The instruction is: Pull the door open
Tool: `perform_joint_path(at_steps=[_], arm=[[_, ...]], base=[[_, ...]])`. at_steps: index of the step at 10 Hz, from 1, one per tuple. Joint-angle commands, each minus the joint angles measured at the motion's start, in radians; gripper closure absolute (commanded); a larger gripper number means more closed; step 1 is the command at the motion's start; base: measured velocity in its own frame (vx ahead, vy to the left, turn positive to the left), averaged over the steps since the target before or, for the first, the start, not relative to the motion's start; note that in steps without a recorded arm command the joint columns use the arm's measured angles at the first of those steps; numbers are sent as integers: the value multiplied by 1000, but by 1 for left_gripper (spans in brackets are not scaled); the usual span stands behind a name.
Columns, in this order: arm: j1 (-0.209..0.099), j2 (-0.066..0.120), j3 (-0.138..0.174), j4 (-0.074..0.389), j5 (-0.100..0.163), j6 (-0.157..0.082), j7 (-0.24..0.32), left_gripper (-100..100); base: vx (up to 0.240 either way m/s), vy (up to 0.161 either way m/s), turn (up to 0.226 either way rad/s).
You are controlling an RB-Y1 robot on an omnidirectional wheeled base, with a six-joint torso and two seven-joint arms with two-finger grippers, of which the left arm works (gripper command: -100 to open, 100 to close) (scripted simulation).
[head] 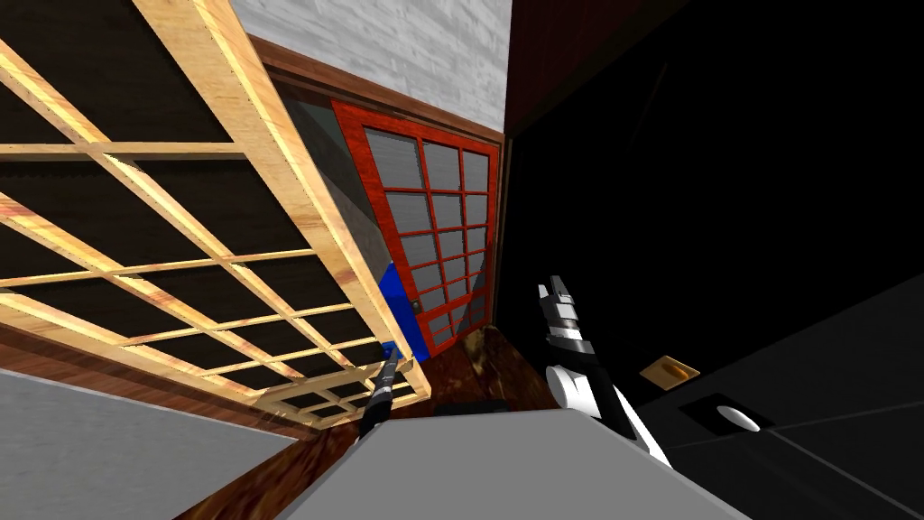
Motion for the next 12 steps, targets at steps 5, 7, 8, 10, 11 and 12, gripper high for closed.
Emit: perform_joint_path(at_steps=[5,7,8,10,11,12], arm=[[20,21,9,-28,21,11,113,100],[19,23,7,-28,26,11,159,100],[19,23,7,-28,26,11,170,100],[18,24,4,-29,30,11,211,100],[18,24,4,-29,30,11,211,100],[17,25,2,-29,35,11,252,100]], base=[[-27,10,-56],[-48,18,-62],[-41,15,-47],[-32,20,-58],[-17,3,-9],[-42,8,-61]])
